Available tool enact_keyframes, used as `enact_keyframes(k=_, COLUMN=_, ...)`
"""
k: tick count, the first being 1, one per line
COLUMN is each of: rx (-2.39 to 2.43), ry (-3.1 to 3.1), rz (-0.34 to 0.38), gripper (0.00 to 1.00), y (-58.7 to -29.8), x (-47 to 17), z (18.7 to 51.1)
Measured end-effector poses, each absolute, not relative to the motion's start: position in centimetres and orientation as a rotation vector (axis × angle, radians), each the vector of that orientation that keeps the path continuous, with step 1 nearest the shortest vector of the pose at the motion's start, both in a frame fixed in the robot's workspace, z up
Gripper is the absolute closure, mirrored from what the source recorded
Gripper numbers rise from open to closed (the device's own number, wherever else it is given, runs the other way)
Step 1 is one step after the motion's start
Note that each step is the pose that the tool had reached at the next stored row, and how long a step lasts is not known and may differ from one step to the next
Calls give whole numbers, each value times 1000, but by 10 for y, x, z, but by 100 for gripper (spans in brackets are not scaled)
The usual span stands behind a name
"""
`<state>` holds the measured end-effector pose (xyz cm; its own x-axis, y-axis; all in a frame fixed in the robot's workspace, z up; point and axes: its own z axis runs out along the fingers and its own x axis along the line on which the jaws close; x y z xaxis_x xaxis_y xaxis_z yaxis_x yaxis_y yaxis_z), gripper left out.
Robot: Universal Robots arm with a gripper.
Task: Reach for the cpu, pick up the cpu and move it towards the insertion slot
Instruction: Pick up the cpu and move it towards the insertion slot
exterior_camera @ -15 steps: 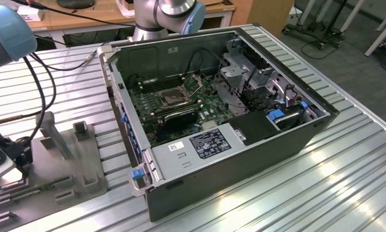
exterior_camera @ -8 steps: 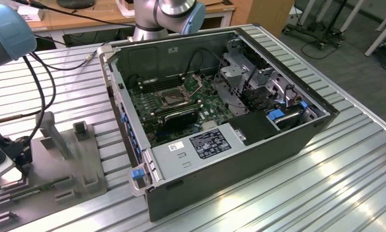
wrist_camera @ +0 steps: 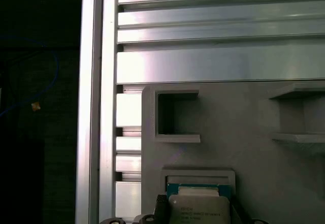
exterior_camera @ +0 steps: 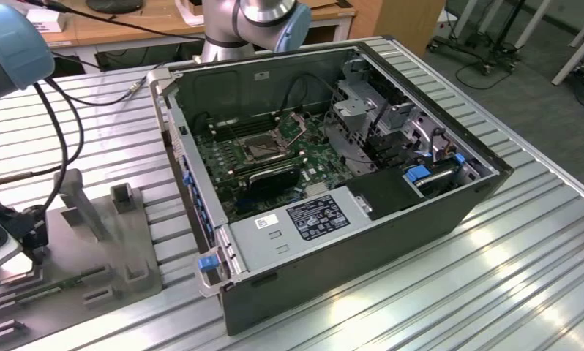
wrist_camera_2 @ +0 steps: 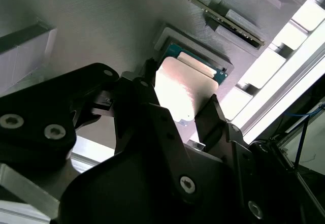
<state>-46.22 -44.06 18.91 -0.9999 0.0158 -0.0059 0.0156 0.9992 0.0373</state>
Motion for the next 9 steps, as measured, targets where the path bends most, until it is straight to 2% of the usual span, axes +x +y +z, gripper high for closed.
enact_keyframes(k=9, rx=25, ry=3134, rz=59, gripper=45, y=-441, x=-462, z=195)
